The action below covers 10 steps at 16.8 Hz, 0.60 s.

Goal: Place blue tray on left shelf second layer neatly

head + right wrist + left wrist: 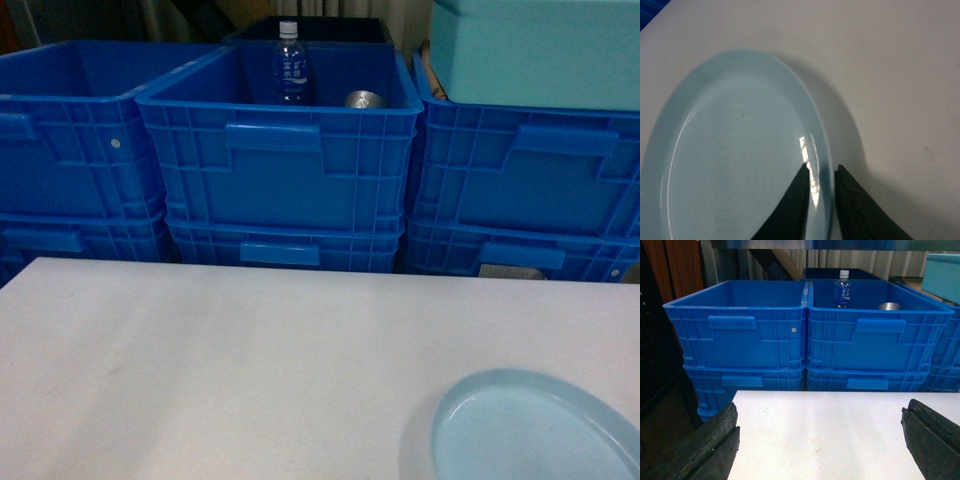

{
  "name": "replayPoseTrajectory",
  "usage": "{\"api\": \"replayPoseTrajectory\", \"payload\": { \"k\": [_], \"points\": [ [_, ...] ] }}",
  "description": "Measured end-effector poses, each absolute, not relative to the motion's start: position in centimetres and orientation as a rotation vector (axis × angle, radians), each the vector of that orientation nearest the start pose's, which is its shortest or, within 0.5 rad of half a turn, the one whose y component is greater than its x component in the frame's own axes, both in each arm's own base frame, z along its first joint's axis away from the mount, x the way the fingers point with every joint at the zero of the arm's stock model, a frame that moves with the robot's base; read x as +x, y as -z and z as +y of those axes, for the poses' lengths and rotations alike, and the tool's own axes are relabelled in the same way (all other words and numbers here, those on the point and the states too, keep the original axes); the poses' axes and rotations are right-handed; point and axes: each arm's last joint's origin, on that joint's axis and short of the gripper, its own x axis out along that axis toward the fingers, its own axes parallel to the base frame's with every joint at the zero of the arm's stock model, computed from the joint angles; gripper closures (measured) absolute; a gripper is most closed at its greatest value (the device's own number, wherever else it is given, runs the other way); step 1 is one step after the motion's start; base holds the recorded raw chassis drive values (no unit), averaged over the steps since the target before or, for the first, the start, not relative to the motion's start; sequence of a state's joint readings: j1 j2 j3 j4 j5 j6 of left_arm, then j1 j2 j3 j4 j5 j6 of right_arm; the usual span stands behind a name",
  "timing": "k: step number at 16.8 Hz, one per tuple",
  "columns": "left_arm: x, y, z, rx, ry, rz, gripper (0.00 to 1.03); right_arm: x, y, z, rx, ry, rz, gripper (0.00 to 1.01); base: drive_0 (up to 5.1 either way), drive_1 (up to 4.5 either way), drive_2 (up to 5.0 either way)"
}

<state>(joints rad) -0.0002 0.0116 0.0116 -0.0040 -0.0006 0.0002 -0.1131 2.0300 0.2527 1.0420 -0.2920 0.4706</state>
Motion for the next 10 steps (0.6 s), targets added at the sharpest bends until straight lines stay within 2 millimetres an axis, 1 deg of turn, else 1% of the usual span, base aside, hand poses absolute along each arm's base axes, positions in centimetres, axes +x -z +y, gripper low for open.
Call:
{"api": "replayPoseTrajectory", "payload": {
  "k": [2, 5, 10],
  "points": [
    [9.8, -16.6, 0.0, 0.000, 0.000, 0.004, 0.05, 21.2, -2.4, -2.3, 0.604, 0.015, 0.748, 1.00, 0.0, 0.00, 0.0],
    [9.8, -16.6, 0.0, 0.000, 0.000, 0.004, 0.05, 20.5, -2.3, -3.4, 0.625, 0.012, 0.760, 0.99, 0.0, 0.00, 0.0],
    [9.8, -16.6, 0.0, 0.000, 0.000, 0.004, 0.05, 20.2, -3.1, -3.6, 0.601, 0.013, 0.763, 0.99, 0.0, 0.00, 0.0]
  ]
}}
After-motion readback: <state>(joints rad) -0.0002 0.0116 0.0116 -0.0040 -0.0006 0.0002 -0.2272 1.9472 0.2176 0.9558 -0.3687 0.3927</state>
